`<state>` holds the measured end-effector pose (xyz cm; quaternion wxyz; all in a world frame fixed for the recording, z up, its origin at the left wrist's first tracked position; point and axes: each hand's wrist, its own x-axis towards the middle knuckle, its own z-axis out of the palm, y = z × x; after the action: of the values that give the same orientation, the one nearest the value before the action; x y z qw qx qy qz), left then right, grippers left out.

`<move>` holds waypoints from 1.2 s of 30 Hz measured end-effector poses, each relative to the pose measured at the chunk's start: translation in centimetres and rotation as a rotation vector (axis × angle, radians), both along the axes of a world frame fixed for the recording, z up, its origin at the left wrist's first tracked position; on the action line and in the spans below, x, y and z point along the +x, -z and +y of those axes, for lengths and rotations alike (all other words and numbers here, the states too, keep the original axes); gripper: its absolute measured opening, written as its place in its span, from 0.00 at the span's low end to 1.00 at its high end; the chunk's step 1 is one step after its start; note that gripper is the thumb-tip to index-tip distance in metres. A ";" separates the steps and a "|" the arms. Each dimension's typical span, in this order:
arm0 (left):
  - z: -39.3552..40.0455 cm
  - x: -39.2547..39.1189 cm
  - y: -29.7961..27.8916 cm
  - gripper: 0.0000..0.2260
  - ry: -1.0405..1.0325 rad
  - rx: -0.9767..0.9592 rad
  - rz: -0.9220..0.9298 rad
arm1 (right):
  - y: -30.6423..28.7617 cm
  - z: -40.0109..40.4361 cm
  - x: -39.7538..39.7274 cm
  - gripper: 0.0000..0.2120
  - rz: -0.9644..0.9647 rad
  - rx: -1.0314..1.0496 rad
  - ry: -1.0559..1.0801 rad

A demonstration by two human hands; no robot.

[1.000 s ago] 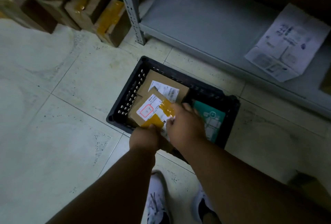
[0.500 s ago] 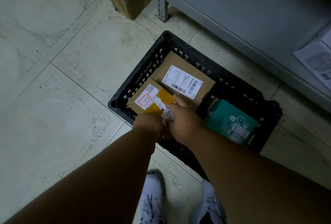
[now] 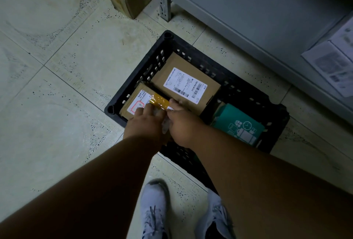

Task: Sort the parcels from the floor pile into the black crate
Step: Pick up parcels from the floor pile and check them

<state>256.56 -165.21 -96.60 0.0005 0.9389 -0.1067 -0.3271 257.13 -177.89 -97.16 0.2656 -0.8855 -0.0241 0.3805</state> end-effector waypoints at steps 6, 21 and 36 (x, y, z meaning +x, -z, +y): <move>-3.2 0.8 -4.4 0.30 -0.057 -0.009 -0.079 | -4.7 -2.7 -1.3 0.28 -0.143 -0.186 0.176; -15.0 -6.1 -22.1 0.26 0.431 -0.289 -0.124 | -22.6 -13.3 -13.0 0.32 -0.184 -0.378 0.756; -34.3 -28.2 -21.5 0.23 0.733 -0.443 0.011 | -20.4 -27.2 -38.8 0.37 -0.149 -0.506 1.463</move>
<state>228.40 -199.48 -75.11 0.0863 0.8143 -0.5012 -0.2799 218.36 -205.06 -76.78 0.2367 -0.7332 0.6361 0.0418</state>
